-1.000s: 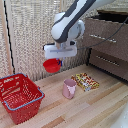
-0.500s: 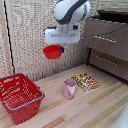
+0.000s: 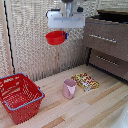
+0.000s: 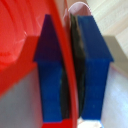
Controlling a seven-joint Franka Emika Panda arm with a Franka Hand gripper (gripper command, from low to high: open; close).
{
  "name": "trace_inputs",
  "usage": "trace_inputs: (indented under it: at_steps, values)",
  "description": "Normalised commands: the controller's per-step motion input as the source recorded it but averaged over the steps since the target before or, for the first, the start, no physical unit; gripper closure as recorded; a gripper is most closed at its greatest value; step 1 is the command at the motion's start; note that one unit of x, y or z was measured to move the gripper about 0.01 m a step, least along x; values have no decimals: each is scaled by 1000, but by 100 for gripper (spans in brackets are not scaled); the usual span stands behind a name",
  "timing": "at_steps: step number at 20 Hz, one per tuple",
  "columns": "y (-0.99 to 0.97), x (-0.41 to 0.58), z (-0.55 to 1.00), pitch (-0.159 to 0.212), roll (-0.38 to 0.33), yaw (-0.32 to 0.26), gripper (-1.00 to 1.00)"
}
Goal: Transport the gripper mindfully toward the orange-red bowl and clasp it to elevate with ease. Ensure your robot's arm aligns efficiently with the top drawer's opening. Carefully slide the orange-red bowl into the designated spot with precision. After confirmation, withdraw the gripper gently. Close the drawer smoothly by transitioning the gripper to its handle.
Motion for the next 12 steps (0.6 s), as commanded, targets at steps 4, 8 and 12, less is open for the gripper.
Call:
trace_inputs:
  at_steps: [4,8,12]
  values:
    - [-408,216,924,111,0,-154,100]
    - [-470,189,955,114,0,-157,100]
    - [-491,140,917,119,0,-156,100]
